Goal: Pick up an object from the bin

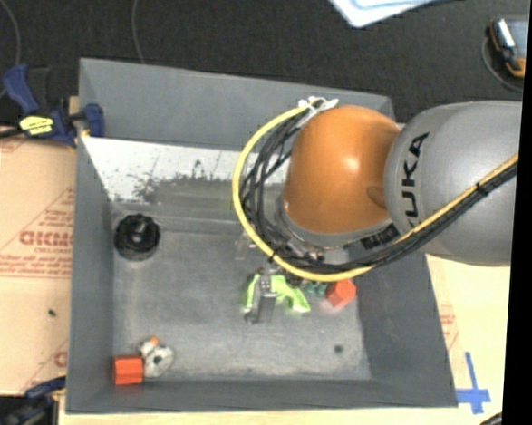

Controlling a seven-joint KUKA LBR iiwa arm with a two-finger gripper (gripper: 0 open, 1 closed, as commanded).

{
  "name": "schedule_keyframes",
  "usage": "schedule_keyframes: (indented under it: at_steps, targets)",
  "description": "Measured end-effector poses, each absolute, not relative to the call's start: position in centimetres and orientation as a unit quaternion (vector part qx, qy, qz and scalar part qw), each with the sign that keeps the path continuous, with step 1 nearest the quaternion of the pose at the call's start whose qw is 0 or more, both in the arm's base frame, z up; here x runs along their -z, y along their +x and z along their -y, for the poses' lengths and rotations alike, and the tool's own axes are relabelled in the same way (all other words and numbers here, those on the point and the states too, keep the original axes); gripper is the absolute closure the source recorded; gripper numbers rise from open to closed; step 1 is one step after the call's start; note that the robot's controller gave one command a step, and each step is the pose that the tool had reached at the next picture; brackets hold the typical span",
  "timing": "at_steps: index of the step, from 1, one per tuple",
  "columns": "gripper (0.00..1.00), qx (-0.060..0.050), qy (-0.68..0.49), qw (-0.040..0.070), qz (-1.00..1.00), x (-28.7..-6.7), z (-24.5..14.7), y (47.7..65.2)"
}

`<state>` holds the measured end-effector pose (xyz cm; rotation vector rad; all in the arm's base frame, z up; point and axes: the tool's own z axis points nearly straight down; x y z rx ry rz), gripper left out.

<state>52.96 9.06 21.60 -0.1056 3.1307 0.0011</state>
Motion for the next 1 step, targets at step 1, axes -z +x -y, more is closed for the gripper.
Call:
schedule_keyframes:
  at_steps: [1]
  targets:
    - [0.00,0.001,-0.078,0.001,-0.997,-18.79,-7.72,54.73]
